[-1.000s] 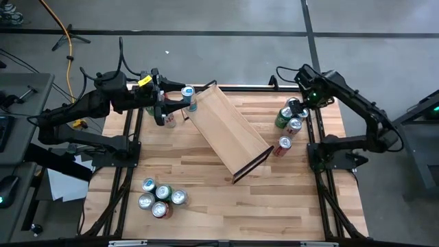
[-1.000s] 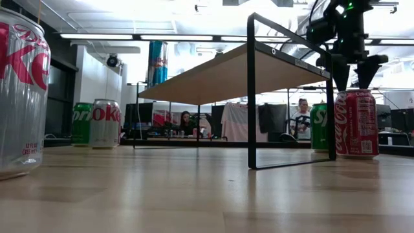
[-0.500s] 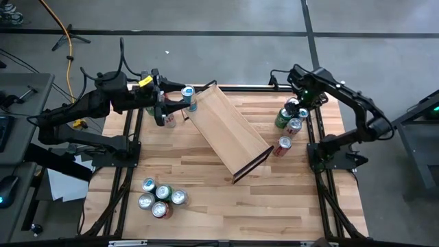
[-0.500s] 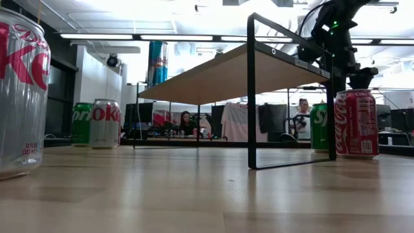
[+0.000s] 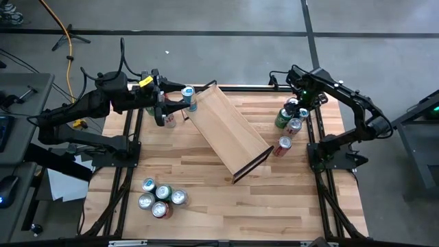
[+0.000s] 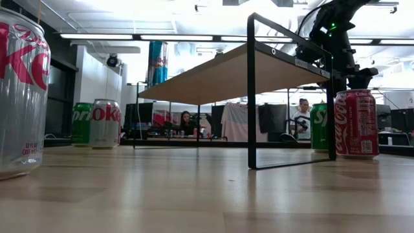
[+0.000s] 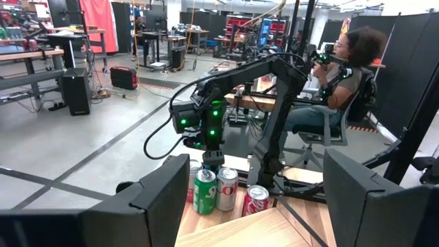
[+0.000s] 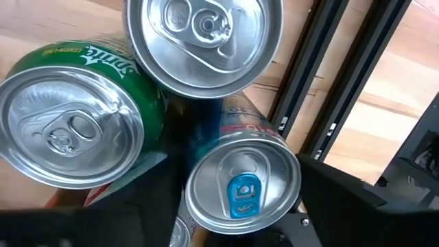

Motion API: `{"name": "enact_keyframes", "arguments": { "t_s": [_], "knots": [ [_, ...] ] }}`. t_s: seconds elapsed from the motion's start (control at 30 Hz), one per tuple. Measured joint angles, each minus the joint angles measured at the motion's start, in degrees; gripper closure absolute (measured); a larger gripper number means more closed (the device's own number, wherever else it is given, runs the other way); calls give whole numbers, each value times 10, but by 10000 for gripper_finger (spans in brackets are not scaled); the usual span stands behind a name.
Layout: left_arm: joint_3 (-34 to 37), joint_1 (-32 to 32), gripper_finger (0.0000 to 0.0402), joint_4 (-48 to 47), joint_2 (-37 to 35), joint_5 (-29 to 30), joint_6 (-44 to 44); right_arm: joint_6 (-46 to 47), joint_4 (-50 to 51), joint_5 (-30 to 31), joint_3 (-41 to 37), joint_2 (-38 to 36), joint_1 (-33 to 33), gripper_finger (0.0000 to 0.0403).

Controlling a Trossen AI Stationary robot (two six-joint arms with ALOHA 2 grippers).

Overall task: Place canned beverage on shelf
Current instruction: Put the top blue soda can on the shelf aligned with the other blue soda can

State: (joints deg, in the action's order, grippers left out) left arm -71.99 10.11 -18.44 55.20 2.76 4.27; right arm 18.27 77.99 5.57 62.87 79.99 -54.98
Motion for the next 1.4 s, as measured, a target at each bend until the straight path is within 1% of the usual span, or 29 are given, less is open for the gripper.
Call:
{"name": "enact_keyframes", "arguments": {
  "t_s": [0.07, 0.23, 0.33, 0.4, 0.53, 0.63, 0.73, 0.87, 1.03, 1.17, 1.27, 1.4],
  "knots": [
    [0, 0, 163, 0, 0, 0, 0, 6, 0, 1, 0, 0, 0, 177],
    [0, 0, 163, 0, 0, 0, 1, 4, 9, 1, 0, 0, 0, 178],
    [0, 0, 163, 0, -4, -4, 27, -4, 26, 1, 0, -6, 0, 178],
    [0, 0, 163, 1, -8, -9, 42, -6, 43, 1, 0, -22, 0, 178],
    [0, 0, 163, 1, -17, -10, 37, -2, 66, 8, 1, -70, 0, 178],
    [0, 0, 163, 4, -24, -10, 31, 9, 90, 8, 25, -105, 0, 178],
    [0, 0, 163, 4, -24, -10, 31, 12, 104, 0, 74, -128, 0, 178],
    [0, 0, 163, 4, -21, -10, 31, 22, 126, -22, 163, -137, 5, 178],
    [0, 0, 163, 3, -11, -10, 39, 33, 122, -64, 293, -124, 47, 178],
    [0, 0, 163, 4, -8, -10, 45, 53, 121, -95, 393, -91, 115, 178],
    [0, 0, 163, 4, -7, -10, 45, 70, 122, -104, 468, -51, 192, 178],
    [0, 0, 163, 12, -7, -8, 45, 87, 121, -102, 574, 22, 295, 178]
  ]
}}
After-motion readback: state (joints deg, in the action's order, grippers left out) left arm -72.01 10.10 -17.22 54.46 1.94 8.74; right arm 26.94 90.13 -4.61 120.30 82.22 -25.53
